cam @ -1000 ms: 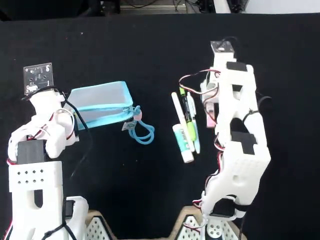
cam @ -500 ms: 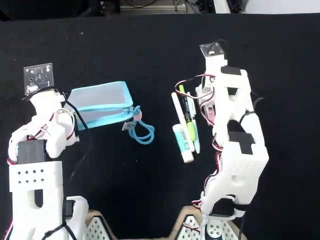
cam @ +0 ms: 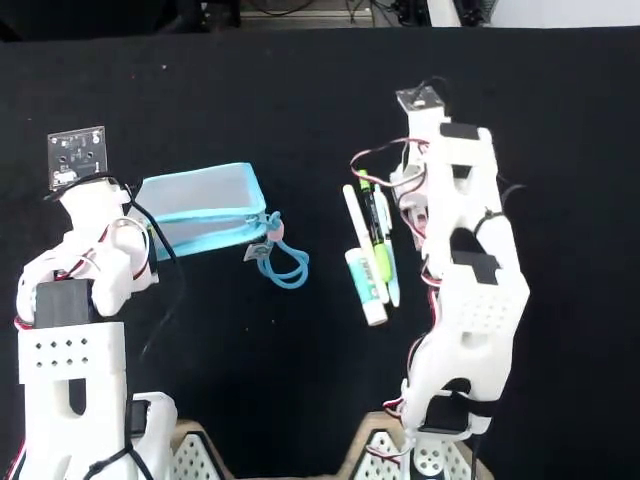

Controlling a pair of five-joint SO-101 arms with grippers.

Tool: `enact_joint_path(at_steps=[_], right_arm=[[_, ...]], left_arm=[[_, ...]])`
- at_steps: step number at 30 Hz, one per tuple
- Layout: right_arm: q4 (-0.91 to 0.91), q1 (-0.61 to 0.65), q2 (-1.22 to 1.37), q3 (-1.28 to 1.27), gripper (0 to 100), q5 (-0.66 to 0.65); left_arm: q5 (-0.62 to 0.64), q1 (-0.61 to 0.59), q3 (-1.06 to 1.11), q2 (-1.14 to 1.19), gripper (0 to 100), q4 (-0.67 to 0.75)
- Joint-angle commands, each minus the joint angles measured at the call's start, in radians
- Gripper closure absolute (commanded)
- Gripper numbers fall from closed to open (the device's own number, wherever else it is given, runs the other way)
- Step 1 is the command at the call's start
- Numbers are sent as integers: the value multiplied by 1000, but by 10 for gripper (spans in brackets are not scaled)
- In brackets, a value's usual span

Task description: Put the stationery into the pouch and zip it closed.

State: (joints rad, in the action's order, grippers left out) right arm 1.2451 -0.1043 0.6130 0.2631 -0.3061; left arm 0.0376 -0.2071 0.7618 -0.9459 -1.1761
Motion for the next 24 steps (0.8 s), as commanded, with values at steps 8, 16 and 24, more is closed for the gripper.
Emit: enact_joint_path(at_steps=[8,16,24], right_arm=[[133,12,-58,91,988,80],[146,17,-403,-131,988,81],[104,74,-889,-372,988,92]], left_arm=[[8,-13,-2,2,968,5],[6,-13,-1,2,968,2],[6,-13,-1,2,968,2]])
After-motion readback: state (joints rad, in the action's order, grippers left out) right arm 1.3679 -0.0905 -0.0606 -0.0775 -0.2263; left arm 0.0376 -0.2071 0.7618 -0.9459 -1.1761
